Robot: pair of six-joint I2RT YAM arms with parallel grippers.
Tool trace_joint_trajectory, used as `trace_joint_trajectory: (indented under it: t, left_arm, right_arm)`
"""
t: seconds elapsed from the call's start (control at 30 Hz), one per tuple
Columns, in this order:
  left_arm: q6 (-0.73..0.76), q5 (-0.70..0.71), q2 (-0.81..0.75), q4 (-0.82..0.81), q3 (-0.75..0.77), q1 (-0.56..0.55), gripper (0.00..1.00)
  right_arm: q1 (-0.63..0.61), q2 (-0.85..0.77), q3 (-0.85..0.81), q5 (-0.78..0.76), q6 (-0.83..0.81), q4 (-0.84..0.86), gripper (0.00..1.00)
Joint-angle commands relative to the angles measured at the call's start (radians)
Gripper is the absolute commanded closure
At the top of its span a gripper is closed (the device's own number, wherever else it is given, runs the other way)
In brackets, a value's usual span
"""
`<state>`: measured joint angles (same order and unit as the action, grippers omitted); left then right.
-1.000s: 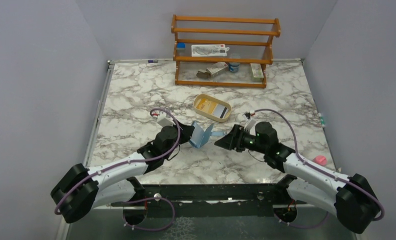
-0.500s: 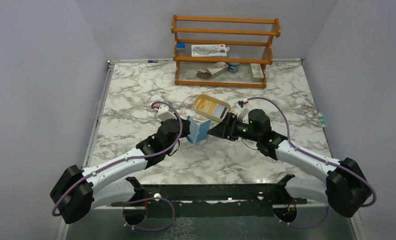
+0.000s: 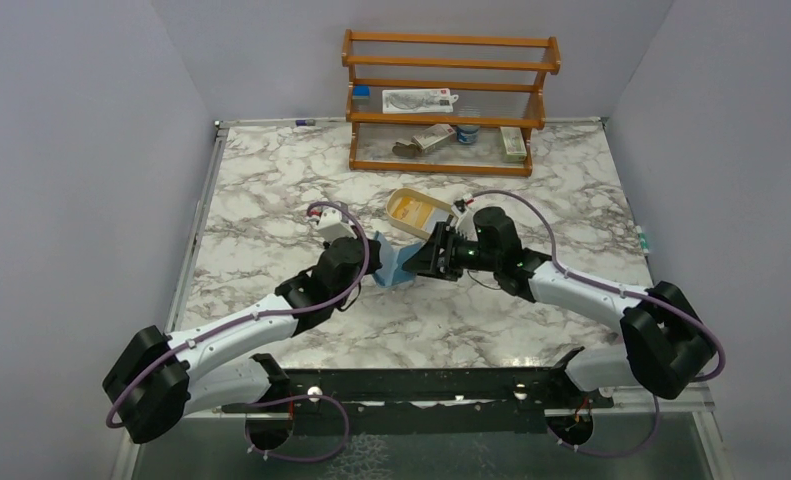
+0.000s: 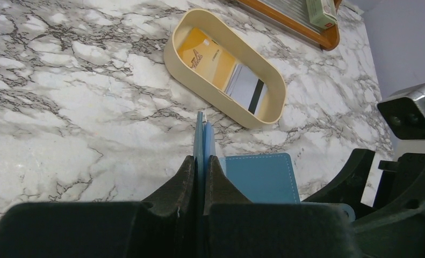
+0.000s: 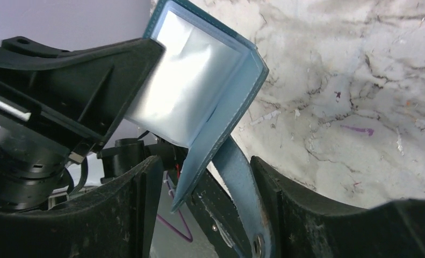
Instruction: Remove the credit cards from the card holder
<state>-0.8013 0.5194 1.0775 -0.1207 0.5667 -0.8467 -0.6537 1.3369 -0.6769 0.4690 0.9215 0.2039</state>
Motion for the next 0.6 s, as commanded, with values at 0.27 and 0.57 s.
trace_joint_trajectory:
  t: [0.27, 0.57]
  left_arm:
    - [-0.012, 0.021, 0.007, -0.022, 0.041, -0.018, 1.00]
    - [-0.104, -0.021, -0.043, -0.109, -0.040, -0.017, 1.00]
  right_arm:
    - [-0.029, 0.103, -0.017, 0.057, 0.051, 0.047, 0.43]
    - [-0.029, 0.158, 0.055, 0.097, 0.130, 0.254, 0.99]
